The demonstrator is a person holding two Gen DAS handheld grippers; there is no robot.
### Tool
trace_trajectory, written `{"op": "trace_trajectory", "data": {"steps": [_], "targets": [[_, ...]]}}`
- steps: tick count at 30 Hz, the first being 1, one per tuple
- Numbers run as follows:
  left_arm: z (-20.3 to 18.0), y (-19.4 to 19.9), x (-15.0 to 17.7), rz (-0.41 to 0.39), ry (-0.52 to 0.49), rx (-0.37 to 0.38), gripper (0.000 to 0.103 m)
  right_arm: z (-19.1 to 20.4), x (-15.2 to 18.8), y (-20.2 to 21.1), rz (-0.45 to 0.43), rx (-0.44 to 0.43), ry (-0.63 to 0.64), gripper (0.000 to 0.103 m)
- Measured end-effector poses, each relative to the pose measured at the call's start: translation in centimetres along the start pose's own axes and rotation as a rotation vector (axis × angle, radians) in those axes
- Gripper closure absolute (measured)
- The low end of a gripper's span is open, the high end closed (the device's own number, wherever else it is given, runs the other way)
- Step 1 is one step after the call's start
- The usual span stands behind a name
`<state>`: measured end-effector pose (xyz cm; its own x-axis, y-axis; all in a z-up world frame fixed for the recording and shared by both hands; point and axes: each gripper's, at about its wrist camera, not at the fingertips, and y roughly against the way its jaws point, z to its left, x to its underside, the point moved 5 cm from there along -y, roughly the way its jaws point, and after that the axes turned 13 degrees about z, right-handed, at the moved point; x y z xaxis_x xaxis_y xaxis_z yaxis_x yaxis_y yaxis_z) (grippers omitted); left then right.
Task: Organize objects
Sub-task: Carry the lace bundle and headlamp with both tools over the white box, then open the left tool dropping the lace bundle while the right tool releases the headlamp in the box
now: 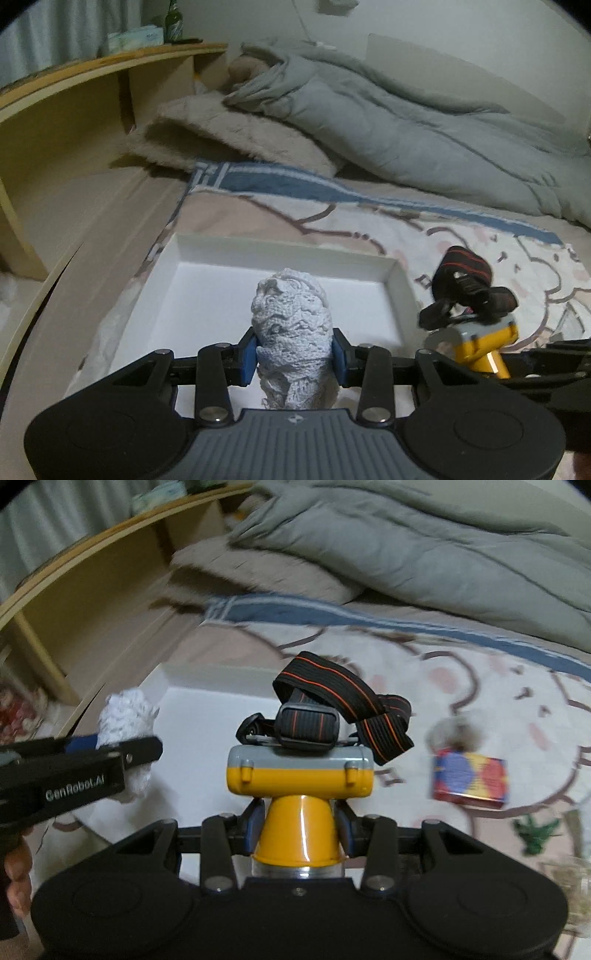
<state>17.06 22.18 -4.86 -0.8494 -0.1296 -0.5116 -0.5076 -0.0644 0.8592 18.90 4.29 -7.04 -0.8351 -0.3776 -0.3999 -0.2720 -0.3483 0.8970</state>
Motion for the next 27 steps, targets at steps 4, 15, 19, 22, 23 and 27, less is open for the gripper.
{"op": "trace_trajectory", "data": {"steps": [4, 15, 19, 22, 23, 27], "targets": [[0.9, -2.0, 1.1, 0.079, -0.007, -0.018, 0.062, 2.1, 0.3, -2.5, 0.058, -0.018, 0.008, 0.061], [2.4, -5.6, 2.9, 0.198, 0.027, 0.03, 0.062, 3.5, 1.2, -7.0, 0.172, -0.036, -0.019, 0.061], [2.2, -6.5, 3.5, 0.234, 0.003, -0.005, 0.06, 3.7, 1.0, -6.1, 0.143, 0.003, 0.008, 0.055], [1.9, -7.1, 4.1, 0.276, -0.011, 0.005, 0.059, 3.4, 0.7, -5.2, 0.138, 0.006, 0.014, 0.055], [1.8, -7.1, 4.3, 0.278, -0.016, 0.002, 0.057, 3.2, 0.7, -5.0, 0.137, 0.01, 0.014, 0.055], [1.3, -6.5, 4.4, 0.266, -0.029, -0.015, 0.041, 2.6, 0.8, -4.6, 0.149, 0.0, -0.006, 0.055]]}}
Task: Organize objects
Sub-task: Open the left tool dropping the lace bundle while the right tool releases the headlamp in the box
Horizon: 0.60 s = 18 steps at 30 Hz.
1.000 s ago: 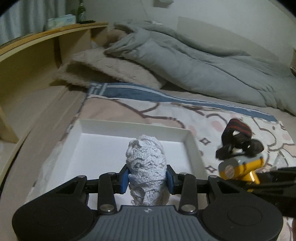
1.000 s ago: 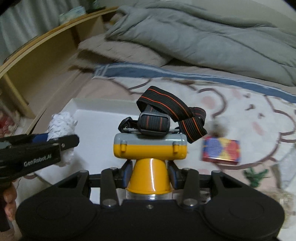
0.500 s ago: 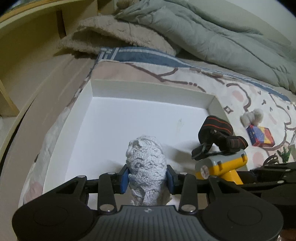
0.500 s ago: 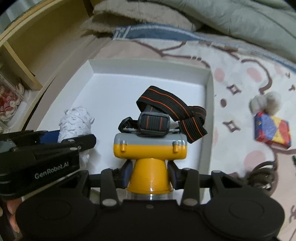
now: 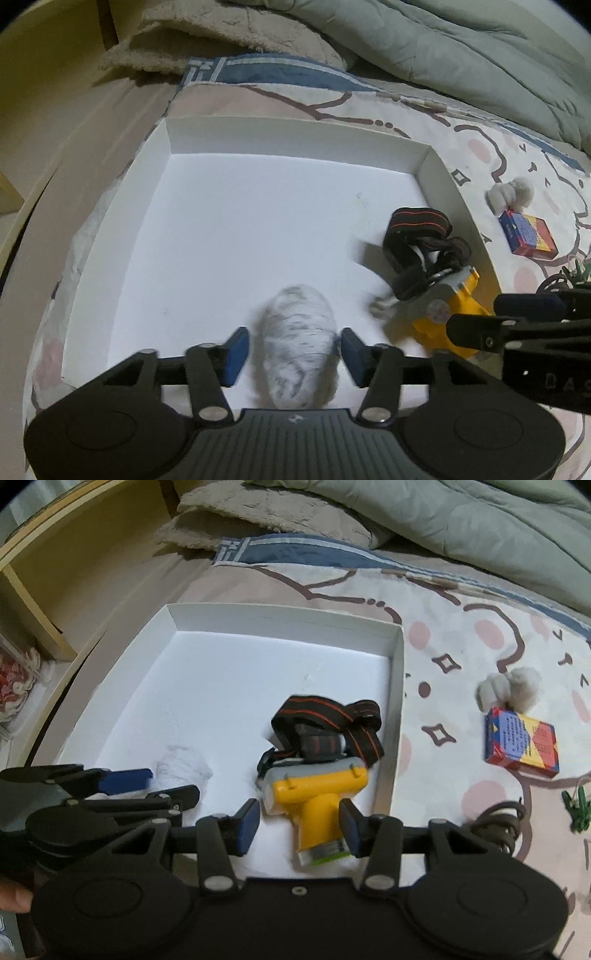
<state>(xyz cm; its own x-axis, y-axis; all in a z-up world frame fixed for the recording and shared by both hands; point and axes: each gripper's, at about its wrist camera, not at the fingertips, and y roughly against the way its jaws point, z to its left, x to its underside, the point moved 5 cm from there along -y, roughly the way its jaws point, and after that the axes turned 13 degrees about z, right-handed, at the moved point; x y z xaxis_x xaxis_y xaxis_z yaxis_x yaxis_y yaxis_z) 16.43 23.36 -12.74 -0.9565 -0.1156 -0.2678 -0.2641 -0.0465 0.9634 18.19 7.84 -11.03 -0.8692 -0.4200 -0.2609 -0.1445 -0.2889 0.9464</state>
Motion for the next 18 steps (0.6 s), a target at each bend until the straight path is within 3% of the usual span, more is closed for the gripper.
{"op": "trace_trajectory", "data": {"steps": [2, 13, 18], "targets": [[-0.2, 0.4, 0.1, -0.008, -0.004, -0.004, 0.033, -0.3, 0.2, 0.0, 0.003, -0.004, -0.009, 0.055], [-0.4, 1.2, 0.1, -0.032, -0.007, -0.009, 0.033, -1.6, 0.4, -0.8, 0.028, -0.005, -0.029, 0.054], [-0.2, 1.1, 0.0, -0.031, -0.001, -0.006, 0.033, -1.7, 0.4, -2.3, 0.051, 0.038, -0.033, 0.056]]}}
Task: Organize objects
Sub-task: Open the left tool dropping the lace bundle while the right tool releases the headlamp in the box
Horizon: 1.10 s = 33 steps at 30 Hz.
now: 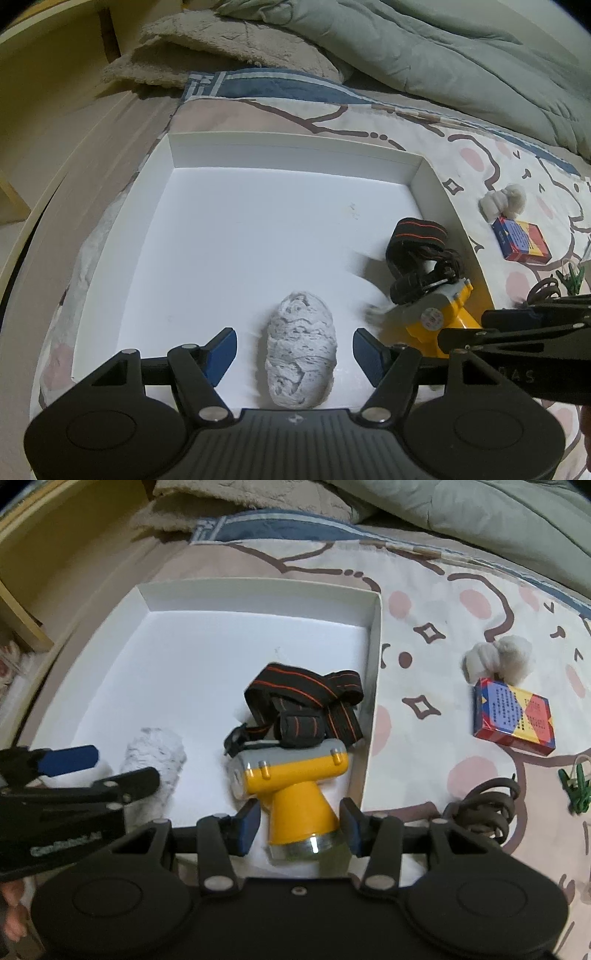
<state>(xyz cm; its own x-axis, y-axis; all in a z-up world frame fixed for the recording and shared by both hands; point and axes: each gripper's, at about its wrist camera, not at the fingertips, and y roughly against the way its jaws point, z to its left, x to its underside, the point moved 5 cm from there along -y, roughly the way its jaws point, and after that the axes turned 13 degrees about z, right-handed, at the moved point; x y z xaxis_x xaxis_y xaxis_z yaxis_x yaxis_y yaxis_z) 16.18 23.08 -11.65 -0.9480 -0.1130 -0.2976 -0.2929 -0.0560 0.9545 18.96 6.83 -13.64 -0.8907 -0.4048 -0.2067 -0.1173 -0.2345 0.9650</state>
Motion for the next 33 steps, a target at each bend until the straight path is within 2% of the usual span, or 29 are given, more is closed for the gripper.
{"op": "trace_trajectory", "data": {"steps": [7, 13, 18, 21, 24, 28, 33], "targets": [[0.1, 0.0, 0.0, -0.002, 0.003, 0.001, 0.033, 1.3, 0.5, 0.9, -0.009, -0.056, 0.056, 0.061], [0.0, 0.3, 0.1, -0.004, 0.005, 0.004, 0.033, 0.5, 0.5, 1.3, -0.008, -0.068, 0.013, 0.061], [0.0, 1.0, 0.3, -0.013, 0.016, 0.002, 0.033, -0.4, 0.5, 2.5, -0.045, -0.072, -0.008, 0.061], [-0.1, 1.6, 0.4, -0.018, 0.022, -0.002, 0.031, -0.8, 0.7, 3.1, -0.058, -0.068, -0.014, 0.054], [-0.2, 2.1, 0.8, -0.022, 0.028, -0.008, 0.022, -1.3, 0.8, 3.7, -0.073, -0.056, -0.025, 0.047], [-0.1, 2.8, 1.2, -0.038, 0.033, -0.033, 0.009, -2.0, 1.2, 4.3, -0.089, -0.033, -0.033, 0.032], [0.3, 3.7, 1.8, -0.047, 0.054, -0.069, 0.002, -2.7, 1.8, 5.1, -0.112, -0.007, -0.025, 0.02]]}}
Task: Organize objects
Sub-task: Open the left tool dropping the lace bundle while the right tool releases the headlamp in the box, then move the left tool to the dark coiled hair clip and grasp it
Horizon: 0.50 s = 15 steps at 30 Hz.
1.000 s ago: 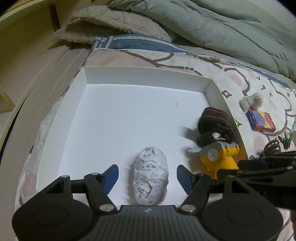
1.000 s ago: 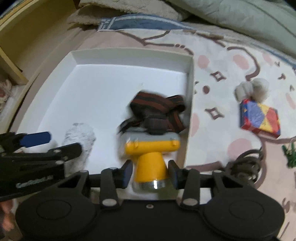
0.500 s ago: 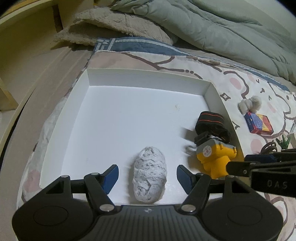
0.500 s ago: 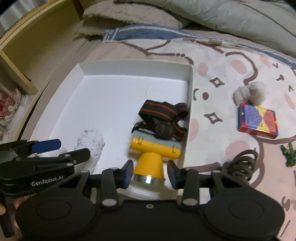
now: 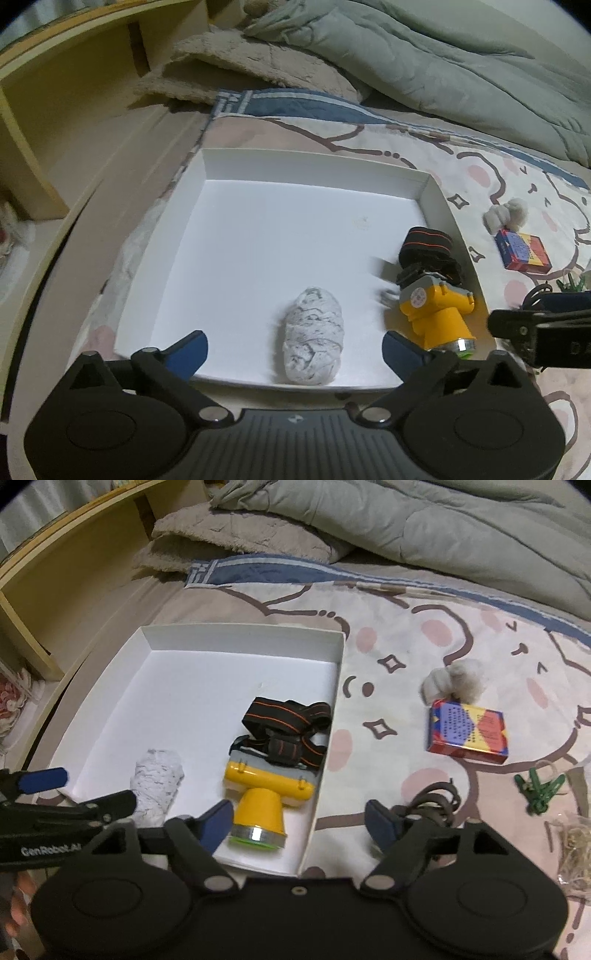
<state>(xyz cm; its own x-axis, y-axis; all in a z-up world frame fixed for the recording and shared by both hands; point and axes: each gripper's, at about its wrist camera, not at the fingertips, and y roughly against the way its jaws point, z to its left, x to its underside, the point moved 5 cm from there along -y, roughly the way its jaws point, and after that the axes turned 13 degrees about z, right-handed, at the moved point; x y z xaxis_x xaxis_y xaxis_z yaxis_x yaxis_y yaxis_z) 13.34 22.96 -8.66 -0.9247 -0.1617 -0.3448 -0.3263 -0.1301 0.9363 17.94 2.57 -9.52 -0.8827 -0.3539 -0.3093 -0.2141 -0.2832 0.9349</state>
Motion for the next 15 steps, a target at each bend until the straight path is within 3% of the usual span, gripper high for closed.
{"op": "trace_trajectory", "data": {"steps": [15], "targets": [[-0.3, 2.7, 1.1, -0.025, 0.025, -0.01, 0.0, -1.1, 1.4, 2.0, -0.043, 0.038, 0.032, 0.004]]}}
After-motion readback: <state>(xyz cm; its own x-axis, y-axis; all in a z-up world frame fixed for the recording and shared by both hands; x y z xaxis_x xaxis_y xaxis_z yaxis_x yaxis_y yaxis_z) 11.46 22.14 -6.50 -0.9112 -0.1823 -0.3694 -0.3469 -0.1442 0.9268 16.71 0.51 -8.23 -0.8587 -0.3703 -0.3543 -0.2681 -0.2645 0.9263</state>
